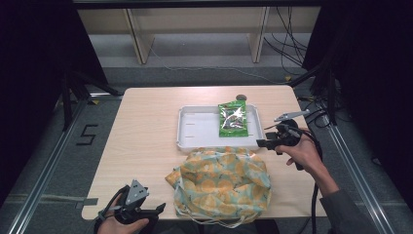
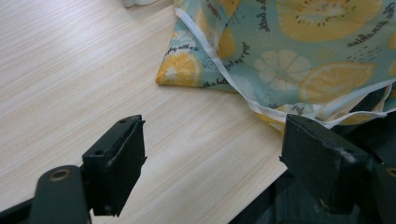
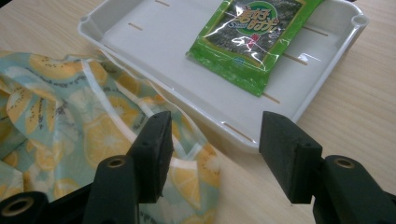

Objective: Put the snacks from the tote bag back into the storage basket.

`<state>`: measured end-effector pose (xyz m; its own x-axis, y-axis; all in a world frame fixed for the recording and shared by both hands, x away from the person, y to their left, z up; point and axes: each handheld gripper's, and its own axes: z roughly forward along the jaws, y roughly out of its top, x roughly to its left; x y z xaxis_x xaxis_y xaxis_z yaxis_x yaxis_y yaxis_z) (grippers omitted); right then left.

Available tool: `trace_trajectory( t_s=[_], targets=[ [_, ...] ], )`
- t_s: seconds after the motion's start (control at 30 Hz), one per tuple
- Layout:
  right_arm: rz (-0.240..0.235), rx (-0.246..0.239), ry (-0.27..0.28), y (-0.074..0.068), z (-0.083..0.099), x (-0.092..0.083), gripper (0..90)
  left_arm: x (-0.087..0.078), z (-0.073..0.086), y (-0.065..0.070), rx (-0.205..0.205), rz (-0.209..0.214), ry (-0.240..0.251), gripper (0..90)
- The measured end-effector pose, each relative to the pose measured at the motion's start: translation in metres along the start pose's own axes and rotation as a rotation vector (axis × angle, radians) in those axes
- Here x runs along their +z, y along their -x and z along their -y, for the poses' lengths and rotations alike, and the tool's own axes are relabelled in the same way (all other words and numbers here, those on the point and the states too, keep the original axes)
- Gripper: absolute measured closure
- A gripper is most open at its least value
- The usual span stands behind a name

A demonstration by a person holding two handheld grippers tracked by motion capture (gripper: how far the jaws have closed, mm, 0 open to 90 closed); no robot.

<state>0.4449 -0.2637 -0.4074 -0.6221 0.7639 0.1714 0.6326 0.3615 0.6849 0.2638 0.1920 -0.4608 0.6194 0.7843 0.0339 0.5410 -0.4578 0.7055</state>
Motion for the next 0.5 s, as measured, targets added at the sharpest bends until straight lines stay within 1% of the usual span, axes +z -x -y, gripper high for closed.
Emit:
trace_trajectory(
  t_s=[0.03,0.07,0.1,0.13,0.17,0.2,0.23,0.27,0.3,0.33,0.37,0.4,0.43,0.47,0.5],
  targets=[
    [0.002,0.006,-0.003,-0.001,0.001,-0.002,45.1,0.0,0.0,0.001,-0.008,0.001,0.007,21.0],
    [0.0,0.009,0.025,-0.001,0.003,-0.001,44.8,0.0,0.0,0.0,0.001,0.0,-0.001,21.0],
    [0.005,0.004,0.018,-0.002,0.005,-0.004,44.5,0.0,0.0,0.001,-0.017,0.0,0.001,21.0],
    [0.004,0.004,0.004,-0.002,0.006,-0.007,44.1,0.001,0.001,0.001,-0.022,-0.003,0.001,21.0],
    [0.003,0.009,0.043,-0.003,0.008,-0.005,43.7,0.0,0.0,0.0,-0.018,-0.005,-0.005,21.0],
    [0.0,-0.018,0.007,-0.002,0.01,-0.009,43.2,0.0,0.0,0.0,-0.014,-0.006,-0.004,21.0],
    [0.003,-0.009,0.031,-0.003,0.012,-0.008,42.8,0.0,0.0,-0.001,-0.002,-0.002,-0.003,21.0],
    [0.002,0.001,0.039,-0.005,0.015,-0.009,42.6,0.0,0.0,0.0,-0.006,-0.005,-0.002,21.1],
    [-0.009,-0.012,0.016,-0.004,0.016,-0.012,42.2,0.0,0.0,0.0,0.0,-0.021,-0.001,21.0],
    [-0.016,-0.012,0.028,-0.004,0.018,-0.012,41.9,0.001,0.0,0.001,-0.018,-0.025,0.001,21.1],
    [-0.024,-0.007,0.024,-0.004,0.019,-0.012,41.4,0.0,0.0,0.0,-0.021,0.003,0.001,21.0],
    [-0.001,-0.008,0.026,-0.005,0.02,-0.014,41.0,-0.001,0.0,0.0,-0.02,-0.002,0.001,21.0],
    [0.0,-0.006,0.037,-0.006,0.022,-0.014,40.6,-0.002,-0.001,-0.001,0.002,-0.005,-0.006,21.0],
    [0.0,-0.005,0.042,-0.006,0.024,-0.015,40.2,-0.001,-0.001,-0.001,-0.001,-0.002,0.0,21.0],
    [0.002,-0.003,0.03,-0.006,0.025,-0.016,39.6,-0.002,-0.001,-0.001,-0.001,-0.002,0.002,21.0]
  ],
)
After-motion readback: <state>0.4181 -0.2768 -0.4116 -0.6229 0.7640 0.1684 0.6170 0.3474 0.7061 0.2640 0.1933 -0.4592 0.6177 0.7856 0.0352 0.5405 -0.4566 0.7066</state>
